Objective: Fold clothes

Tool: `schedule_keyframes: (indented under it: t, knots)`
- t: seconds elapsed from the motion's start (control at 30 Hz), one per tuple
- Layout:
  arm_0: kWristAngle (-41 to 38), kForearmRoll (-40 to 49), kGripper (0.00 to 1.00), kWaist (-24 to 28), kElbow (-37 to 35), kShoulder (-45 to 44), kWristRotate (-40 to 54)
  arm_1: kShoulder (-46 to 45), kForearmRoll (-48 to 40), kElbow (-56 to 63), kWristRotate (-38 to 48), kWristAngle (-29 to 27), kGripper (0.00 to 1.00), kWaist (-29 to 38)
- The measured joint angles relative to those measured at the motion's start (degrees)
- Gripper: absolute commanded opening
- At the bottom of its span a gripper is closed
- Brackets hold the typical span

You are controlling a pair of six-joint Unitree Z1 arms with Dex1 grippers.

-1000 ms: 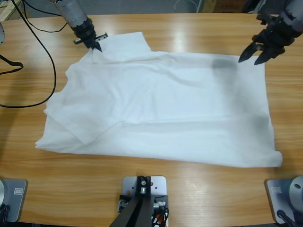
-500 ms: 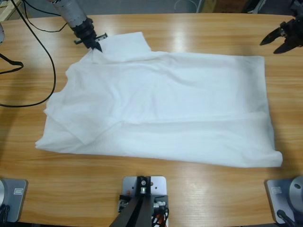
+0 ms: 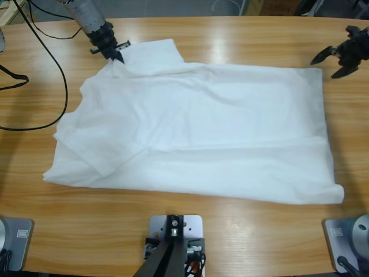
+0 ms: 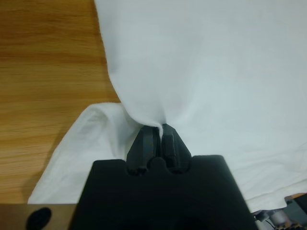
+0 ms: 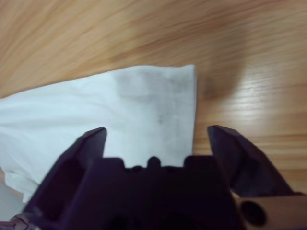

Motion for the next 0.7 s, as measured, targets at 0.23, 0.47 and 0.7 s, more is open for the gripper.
schedule_keyframes:
  t: [0.23,0.47,0.7]
  knots:
    - [-0.1,0.0,0.000,0.1,0.0,0.0,0.1,1.5,-0.4,-0.3,0.0,-0.2,0.954,-0.1]
    - [-0.1,0.0,0.000,0.1,0.0,0.0,0.4,3.7,-0.4,-1.8,0.0,-0.2,0.901,-0.1]
    - [-0.1,0.0,0.000,0.1,0.0,0.1,0.5,4.8,-0.4,-3.1,-1.2,0.6,0.432,-0.3]
